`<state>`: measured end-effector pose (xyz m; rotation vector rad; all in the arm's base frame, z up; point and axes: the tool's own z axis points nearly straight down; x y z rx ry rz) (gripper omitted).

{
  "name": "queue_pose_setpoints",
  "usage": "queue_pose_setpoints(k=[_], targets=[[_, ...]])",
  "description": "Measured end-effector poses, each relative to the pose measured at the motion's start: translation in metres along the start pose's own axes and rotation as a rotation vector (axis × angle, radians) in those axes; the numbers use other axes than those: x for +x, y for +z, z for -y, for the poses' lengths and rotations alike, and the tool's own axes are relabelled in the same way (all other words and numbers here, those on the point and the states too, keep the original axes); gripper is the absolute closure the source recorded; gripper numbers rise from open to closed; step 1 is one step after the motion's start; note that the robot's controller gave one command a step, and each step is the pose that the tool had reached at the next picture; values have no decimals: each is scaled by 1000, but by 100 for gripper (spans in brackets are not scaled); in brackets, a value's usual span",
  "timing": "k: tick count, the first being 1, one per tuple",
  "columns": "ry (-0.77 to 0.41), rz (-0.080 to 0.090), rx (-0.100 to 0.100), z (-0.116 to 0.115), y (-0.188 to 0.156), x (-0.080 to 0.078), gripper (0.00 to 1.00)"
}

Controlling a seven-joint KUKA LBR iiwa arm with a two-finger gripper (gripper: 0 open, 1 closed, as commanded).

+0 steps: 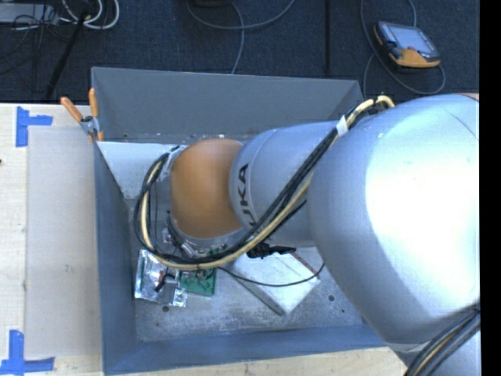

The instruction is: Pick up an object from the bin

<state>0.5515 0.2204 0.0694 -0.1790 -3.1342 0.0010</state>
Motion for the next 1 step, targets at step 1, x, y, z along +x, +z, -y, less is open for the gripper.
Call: queue_pose_setpoints(k=[1], targets=[[35, -1, 0, 1, 0, 11, 0]])
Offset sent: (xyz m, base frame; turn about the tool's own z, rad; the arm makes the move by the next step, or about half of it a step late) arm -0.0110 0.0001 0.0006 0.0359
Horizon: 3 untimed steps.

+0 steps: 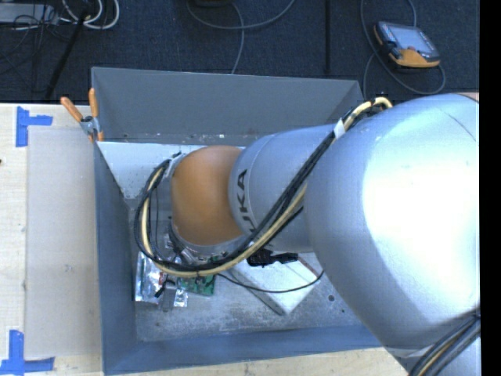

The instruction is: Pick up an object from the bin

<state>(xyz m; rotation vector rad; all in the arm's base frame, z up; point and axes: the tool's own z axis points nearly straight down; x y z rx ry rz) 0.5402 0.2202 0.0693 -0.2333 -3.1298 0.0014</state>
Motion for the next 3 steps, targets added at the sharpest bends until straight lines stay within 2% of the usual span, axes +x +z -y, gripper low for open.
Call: queue_pose_setpoints(k=[1, 2, 3], targets=[[4, 1, -1, 0, 0, 0, 100], [60, 11, -6, 32, -224, 21, 100], [-379, -2, 1, 35, -140, 56, 100]])
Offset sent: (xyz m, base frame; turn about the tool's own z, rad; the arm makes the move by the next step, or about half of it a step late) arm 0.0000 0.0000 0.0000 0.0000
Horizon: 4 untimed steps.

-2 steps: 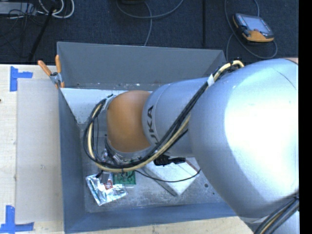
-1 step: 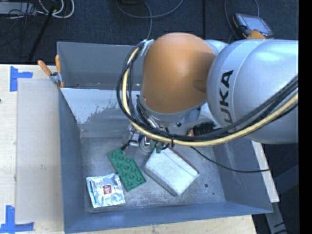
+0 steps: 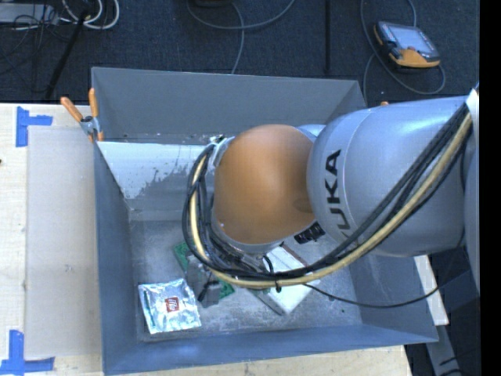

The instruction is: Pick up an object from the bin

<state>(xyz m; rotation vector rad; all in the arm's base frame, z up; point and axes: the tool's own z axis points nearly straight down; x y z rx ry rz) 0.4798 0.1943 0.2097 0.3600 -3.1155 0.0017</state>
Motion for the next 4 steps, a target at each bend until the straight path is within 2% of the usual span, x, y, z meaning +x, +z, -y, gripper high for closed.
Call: queue_pose_setpoints(k=[1, 2, 3, 4], targets=[[4, 4, 0, 1, -2, -1, 0], [-330, -1, 0, 37, 140, -56, 0], [-326, 4, -1, 37, 137, -57, 100], [-377, 15, 3, 69, -29, -54, 100]])
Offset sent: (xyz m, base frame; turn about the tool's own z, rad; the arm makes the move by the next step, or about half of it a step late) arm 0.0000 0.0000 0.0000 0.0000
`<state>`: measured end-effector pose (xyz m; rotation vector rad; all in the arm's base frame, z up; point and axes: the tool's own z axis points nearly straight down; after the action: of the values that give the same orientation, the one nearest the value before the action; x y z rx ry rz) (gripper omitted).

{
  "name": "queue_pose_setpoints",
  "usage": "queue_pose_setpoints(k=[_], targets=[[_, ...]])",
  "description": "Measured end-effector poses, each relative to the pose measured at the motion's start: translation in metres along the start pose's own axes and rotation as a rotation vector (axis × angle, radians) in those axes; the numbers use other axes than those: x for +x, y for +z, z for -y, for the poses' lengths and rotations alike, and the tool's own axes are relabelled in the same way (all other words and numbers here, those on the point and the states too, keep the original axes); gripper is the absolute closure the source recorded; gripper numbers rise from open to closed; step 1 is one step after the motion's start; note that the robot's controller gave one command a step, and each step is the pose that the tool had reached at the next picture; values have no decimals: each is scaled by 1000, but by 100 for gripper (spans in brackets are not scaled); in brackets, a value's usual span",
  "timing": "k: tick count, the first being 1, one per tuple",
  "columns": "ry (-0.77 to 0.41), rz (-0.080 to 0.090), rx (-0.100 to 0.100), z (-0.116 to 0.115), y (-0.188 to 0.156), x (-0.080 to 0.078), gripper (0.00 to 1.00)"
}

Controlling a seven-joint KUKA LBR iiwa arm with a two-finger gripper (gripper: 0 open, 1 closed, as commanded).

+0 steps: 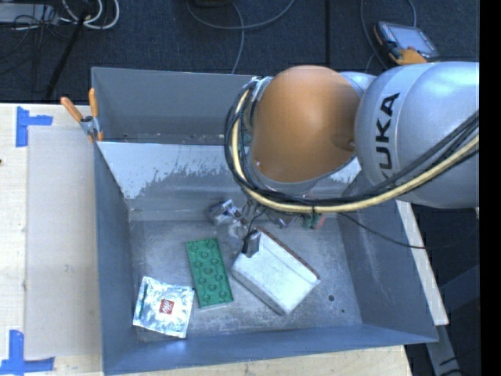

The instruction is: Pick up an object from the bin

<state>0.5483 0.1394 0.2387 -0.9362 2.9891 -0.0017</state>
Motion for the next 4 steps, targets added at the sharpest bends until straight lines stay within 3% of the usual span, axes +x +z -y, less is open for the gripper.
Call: queue_pose_setpoints(k=[1, 2, 3, 4], targets=[[-317, -11, -8, -44, 101, 37, 100], [-313, -9, -7, -44, 100, 36, 0], [-560, -7, -7, 21, 166, -3, 0], [-557, -3, -6, 21, 163, -5, 100]])
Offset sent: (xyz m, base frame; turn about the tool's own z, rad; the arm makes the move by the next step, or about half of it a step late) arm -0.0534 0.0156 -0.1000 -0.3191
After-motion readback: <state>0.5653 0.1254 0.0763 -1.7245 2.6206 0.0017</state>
